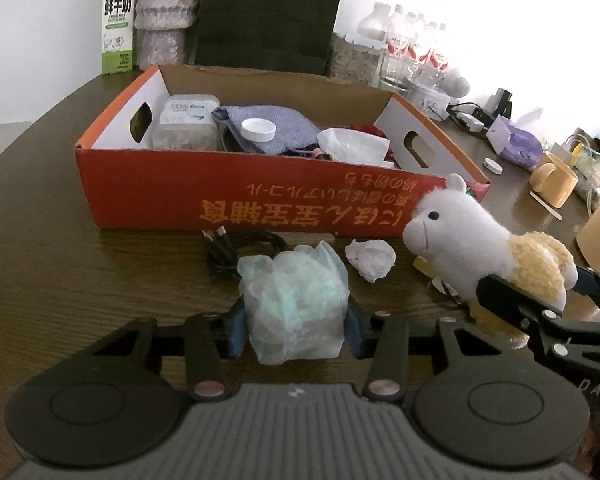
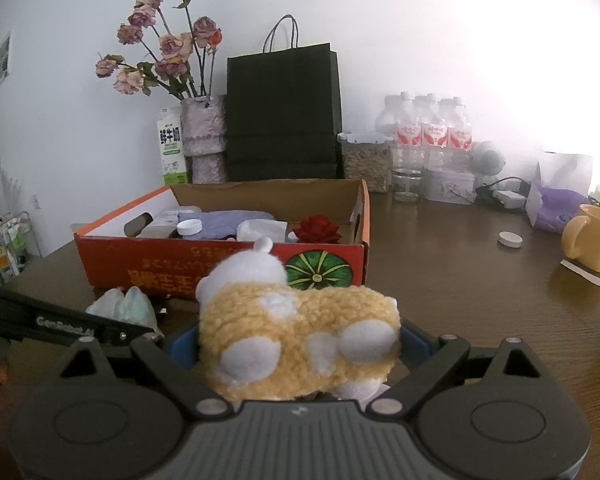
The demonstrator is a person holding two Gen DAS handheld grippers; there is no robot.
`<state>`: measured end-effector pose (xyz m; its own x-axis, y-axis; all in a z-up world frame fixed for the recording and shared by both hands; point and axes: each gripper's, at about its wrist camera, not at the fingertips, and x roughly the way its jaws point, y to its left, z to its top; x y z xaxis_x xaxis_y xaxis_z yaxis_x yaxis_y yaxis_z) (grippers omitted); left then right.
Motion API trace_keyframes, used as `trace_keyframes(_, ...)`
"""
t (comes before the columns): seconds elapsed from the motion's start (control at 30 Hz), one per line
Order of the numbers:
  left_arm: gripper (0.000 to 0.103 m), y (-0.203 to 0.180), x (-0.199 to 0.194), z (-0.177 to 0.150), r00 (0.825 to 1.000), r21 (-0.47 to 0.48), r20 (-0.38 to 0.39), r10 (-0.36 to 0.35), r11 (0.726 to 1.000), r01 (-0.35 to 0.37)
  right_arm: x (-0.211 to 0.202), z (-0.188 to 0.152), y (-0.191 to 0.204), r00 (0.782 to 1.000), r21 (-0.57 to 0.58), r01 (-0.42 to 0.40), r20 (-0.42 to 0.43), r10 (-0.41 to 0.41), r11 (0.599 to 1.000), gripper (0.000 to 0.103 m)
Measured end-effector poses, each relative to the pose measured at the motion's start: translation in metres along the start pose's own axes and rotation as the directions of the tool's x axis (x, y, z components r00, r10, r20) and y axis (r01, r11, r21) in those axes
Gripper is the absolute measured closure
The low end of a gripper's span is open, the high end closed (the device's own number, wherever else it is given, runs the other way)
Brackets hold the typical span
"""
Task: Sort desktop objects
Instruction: 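Grasp the pale green plastic bag with the left tool while the right tool holds the plush, then carry the plush toy and green bag into the box and open both tools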
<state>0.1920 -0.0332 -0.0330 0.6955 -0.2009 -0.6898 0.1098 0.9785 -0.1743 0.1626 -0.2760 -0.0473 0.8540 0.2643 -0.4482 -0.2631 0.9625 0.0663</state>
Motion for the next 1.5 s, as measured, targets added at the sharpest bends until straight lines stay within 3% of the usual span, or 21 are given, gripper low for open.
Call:
trace_keyframes(0.17, 0.056, 0.004, -0.015, 0.002, 0.999, 0.007, 0.033, -0.008, 1.0, 0.008, -0.009, 0.007, 0.006, 1.0, -0.011, -0.003, 0.031, 0.003, 1.0, 0.008)
trace_keyframes(0.37, 0.056, 0.005, -0.041, 0.016, 0.992, 0.033, 0.128, -0.014, 0.999, 0.01, -0.018, 0.024, 0.014, 0.996, -0.025, -0.001, 0.087, 0.003, 1.0, 0.008)
trace_keyframes(0.77, 0.056, 0.005, -0.058, 0.081, 0.951, 0.034, 0.31, -0.016, 0.999, 0.006, -0.002, 0.084, 0.029, 0.983, -0.05, 0.002, 0.182, 0.007, 0.999, 0.008)
trace_keyframes(0.9, 0.056, 0.006, -0.047, 0.099, 0.936, 0.029, 0.352, -0.004, 1.0, -0.006, 0.017, 0.105, 0.035, 0.982, -0.049, 0.006, 0.191, 0.003, 0.999, 0.008)
trace_keyframes(1.1, 0.056, 0.018, -0.016, 0.117, 0.93, -0.021, 0.366, 0.016, 1.0, -0.009, 0.059, 0.127, 0.042, 0.984, -0.036, 0.016, 0.177, -0.009, 0.999, 0.008)
trace_keyframes(1.3, 0.056, 0.032, 0.024, 0.131, 0.938, -0.055, 0.343, 0.047, 0.998, -0.03, 0.106, 0.134, 0.036, 0.992, -0.008, 0.033, 0.123, -0.032, 0.999, 0.008)
trace_keyframes(1.5, 0.056, 0.04, 0.065, 0.134, 0.954, -0.022, 0.291, 0.079, 0.997, -0.076, 0.143, 0.121, 0.027, 0.997, -0.009, 0.032, 0.069, -0.032, 0.999, 0.008)
